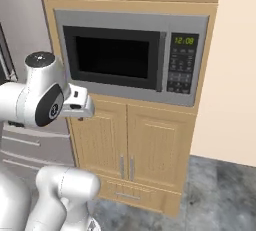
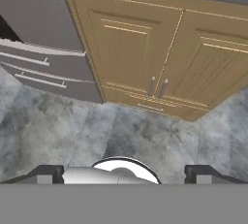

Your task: Navigate to the shelves.

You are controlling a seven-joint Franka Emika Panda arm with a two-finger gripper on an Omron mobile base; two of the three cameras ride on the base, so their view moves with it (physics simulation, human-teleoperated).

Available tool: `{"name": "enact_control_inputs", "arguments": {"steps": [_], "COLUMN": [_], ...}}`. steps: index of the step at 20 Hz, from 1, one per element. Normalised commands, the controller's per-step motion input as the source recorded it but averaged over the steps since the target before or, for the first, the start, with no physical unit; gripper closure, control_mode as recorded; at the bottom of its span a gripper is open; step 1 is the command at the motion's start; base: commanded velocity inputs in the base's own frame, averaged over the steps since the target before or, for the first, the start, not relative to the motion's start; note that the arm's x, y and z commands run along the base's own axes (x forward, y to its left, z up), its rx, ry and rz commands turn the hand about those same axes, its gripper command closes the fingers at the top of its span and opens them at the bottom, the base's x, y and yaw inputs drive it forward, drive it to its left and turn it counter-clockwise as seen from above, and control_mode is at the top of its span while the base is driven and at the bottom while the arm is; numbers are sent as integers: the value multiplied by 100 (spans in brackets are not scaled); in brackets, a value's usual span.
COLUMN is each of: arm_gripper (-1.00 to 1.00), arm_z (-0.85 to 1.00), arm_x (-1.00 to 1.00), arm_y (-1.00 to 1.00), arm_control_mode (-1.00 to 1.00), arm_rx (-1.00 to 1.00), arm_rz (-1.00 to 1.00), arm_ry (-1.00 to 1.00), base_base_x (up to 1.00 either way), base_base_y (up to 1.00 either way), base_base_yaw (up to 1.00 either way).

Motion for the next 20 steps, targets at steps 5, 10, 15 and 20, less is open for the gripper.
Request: {"name": "enact_control_inputs", "arguments": {"steps": [5,10,15,20], "arm_gripper": [-100,-100,-100,-100], "arm_z": [0,0,0,0], "arm_x": [0,0,0,0], "arm_y": [0,0,0,0], "arm_control_mode": [100,100,100,100], "arm_rx": [0,0,0,0], "arm_rz": [0,0,0,0], "arm_ry": [0,0,0,0], "base_base_x": [-18,0,0,40], "base_base_y": [43,4,0,15], "base_base_yaw": [57,82,90,61]}}
